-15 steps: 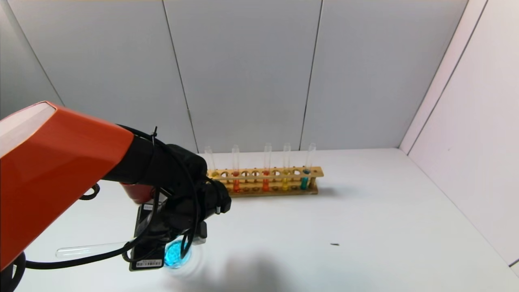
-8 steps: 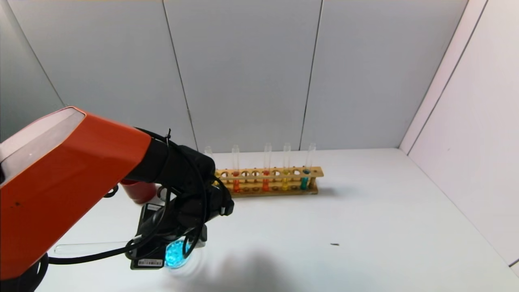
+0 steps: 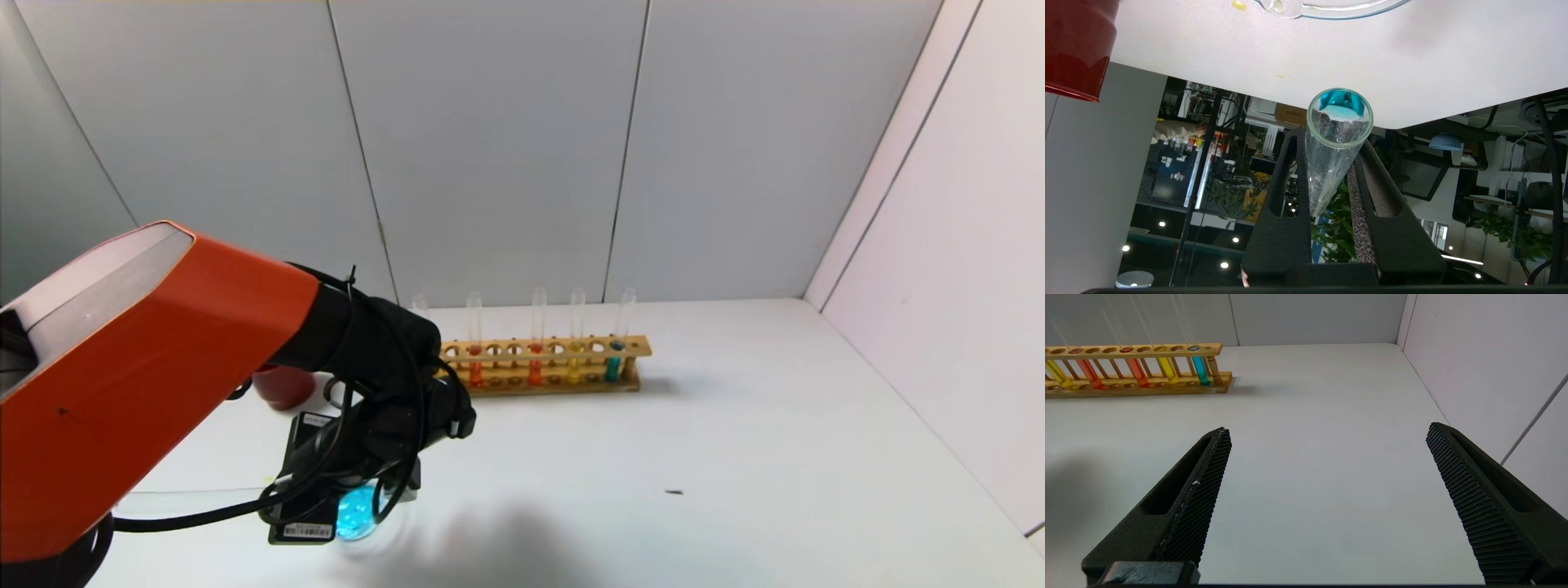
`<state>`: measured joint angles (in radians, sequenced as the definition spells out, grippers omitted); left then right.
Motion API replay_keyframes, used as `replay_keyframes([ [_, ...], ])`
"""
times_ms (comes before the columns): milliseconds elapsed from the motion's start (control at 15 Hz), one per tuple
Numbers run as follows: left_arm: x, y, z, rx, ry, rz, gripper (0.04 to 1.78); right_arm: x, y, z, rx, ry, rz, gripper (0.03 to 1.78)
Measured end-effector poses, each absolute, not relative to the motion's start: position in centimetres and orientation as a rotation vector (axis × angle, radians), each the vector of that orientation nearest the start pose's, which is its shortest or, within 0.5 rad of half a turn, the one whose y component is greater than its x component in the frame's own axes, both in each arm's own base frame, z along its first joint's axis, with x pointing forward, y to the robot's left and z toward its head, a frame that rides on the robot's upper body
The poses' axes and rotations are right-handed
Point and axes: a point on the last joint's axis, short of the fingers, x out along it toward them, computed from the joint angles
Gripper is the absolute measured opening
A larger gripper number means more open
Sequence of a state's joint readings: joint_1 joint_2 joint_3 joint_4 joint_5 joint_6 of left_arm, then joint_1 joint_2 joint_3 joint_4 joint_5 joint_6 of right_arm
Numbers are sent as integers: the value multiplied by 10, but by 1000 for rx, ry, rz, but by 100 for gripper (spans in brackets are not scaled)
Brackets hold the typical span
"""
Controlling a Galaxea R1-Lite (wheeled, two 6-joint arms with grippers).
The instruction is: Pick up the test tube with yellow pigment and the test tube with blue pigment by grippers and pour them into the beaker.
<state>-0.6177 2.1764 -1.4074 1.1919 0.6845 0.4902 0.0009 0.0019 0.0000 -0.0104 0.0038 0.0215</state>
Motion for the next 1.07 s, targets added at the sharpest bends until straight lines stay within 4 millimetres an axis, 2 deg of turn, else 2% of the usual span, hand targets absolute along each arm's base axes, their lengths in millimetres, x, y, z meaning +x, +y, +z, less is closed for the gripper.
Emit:
replay_keyframes([
  [1067, 261, -175, 93, 1593, 1621, -361, 33, -23, 0, 77, 21, -8, 6, 174],
])
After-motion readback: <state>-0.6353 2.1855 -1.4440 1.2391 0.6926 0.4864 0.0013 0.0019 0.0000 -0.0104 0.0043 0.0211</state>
